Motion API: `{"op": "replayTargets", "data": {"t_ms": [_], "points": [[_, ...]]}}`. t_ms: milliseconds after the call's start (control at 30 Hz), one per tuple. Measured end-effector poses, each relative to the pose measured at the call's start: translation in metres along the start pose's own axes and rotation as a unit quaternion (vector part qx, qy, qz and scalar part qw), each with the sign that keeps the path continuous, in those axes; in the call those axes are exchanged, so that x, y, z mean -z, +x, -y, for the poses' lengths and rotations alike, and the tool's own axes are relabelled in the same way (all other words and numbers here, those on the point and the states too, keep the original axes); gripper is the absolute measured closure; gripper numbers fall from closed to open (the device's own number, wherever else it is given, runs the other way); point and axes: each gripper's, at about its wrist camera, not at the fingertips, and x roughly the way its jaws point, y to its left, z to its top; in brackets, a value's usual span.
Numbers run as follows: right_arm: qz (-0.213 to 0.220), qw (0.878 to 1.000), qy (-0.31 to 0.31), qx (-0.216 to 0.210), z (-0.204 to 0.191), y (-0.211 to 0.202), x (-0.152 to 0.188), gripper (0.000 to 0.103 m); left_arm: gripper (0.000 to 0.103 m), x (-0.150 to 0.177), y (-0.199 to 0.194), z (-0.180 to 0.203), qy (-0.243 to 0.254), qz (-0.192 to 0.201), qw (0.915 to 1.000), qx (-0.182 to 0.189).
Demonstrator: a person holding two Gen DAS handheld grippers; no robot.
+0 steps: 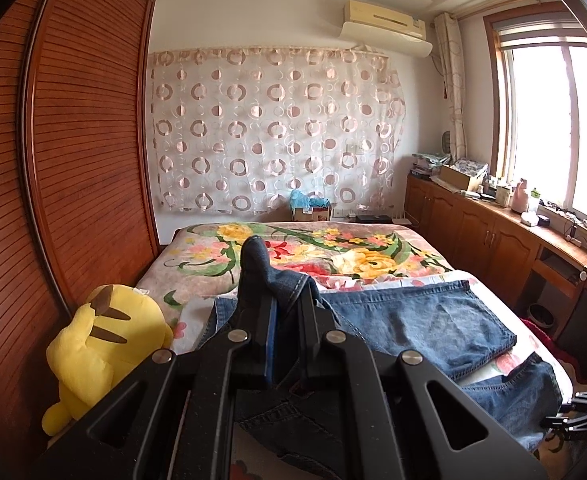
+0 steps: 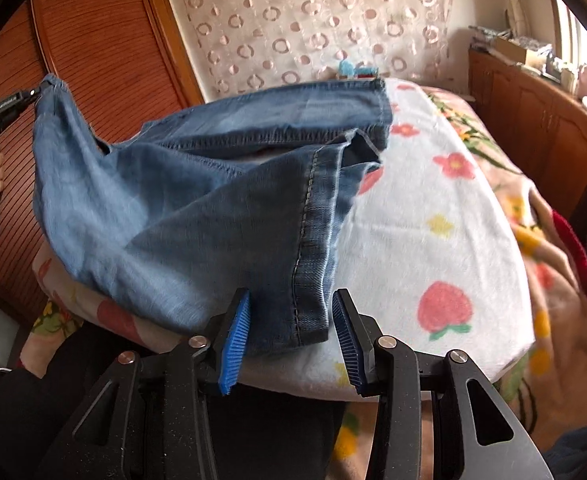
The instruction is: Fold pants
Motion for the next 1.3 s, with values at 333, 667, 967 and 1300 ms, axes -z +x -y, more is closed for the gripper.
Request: {"op": "replayTargets", "data": {"t_ms": [333, 667, 967, 1300], "points": [[0.088, 0.996, -0.034, 0.003, 0.011, -0.034, -0.068, 0.094, 0.094, -0.015, 0.027, -0.018, -0.011, 0.008, 0.9997, -0.02], [0.105, 0.993, -0.036, 0.033, 0.022, -0.009, -0.139, 0.094, 0.094, -0.023, 0.076, -0.035, -0.023, -0.01, 0.9993, -0.027], [0.054, 0.997, -0.015, 0.056, 0.026, 0.06, -0.188, 0.092, 0.094, -0.005, 0.135, -0.049, -0.026, -0.053, 0.9975, -0.039], [0.064, 0.994, -0.013, 0.09, 0.014, 0.052, -0.204, 0.057, 0.094, 0.011, 0.166, -0.053, -0.027, -0.086, 0.9947, -0.048]]}}
